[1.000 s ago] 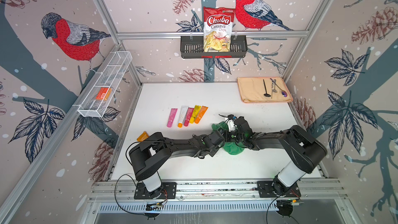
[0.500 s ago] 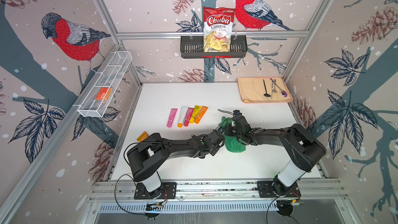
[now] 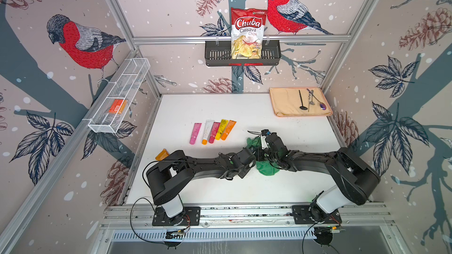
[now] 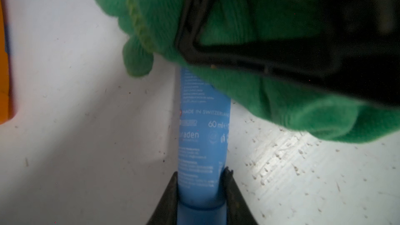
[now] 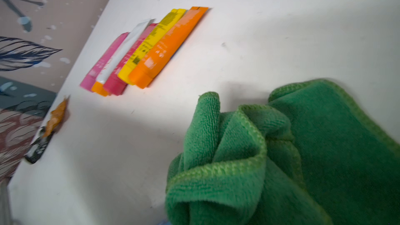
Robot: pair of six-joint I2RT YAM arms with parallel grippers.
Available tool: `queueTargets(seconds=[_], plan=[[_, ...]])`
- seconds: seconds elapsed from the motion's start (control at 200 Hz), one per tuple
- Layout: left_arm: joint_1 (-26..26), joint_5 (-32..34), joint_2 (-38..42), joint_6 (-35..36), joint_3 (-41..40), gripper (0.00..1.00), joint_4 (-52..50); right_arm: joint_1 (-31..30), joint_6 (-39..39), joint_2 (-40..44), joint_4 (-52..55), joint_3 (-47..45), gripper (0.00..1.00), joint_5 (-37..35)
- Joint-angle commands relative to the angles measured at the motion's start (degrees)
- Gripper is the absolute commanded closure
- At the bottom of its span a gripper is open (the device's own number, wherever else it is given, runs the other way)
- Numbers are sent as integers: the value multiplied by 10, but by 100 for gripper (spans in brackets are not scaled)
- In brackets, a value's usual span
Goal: Wipe the surface of the toothpaste tube
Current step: Wipe the dirt from the toothpaste tube.
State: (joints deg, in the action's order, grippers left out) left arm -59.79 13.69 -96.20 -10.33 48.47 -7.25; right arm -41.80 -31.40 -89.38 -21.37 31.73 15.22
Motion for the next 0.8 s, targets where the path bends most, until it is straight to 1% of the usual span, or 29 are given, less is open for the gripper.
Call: queueTargets(seconds=[0.0, 0.05, 0.115, 0.21, 0.275, 0.335, 0.41, 0.455, 0.615, 0.795], plan=[[1, 12, 0, 4, 8, 87, 37, -8, -32, 5, -30, -19, 97, 171], [1, 14, 0, 5, 9, 87, 36, -8, -39, 4, -50, -26, 98, 186], [1, 14, -1, 5, 10, 87, 35, -8, -42, -6, -57, -28, 97, 190], [1, 16, 1, 4, 9, 88, 35, -7, -35, -31, -37, -20, 98, 160], [1, 15, 5, 5, 7, 88, 36, -7, -21, -47, 6, -7, 98, 105], [1, 14, 10, 4, 3, 88, 38, -6, -8, -53, 54, 4, 98, 33], [1, 15, 14, 4, 1, 88, 40, -4, 7, -59, 126, 24, 98, -73], [1, 14, 13, 3, 0, 88, 42, 0, 16, -62, 160, 35, 98, -115], [2, 15, 12, 4, 1, 89, 39, 22, 28, -61, 221, 55, 98, -208], [2, 18, 17, 3, -4, 89, 44, 34, 32, -80, 266, 82, 98, -276]])
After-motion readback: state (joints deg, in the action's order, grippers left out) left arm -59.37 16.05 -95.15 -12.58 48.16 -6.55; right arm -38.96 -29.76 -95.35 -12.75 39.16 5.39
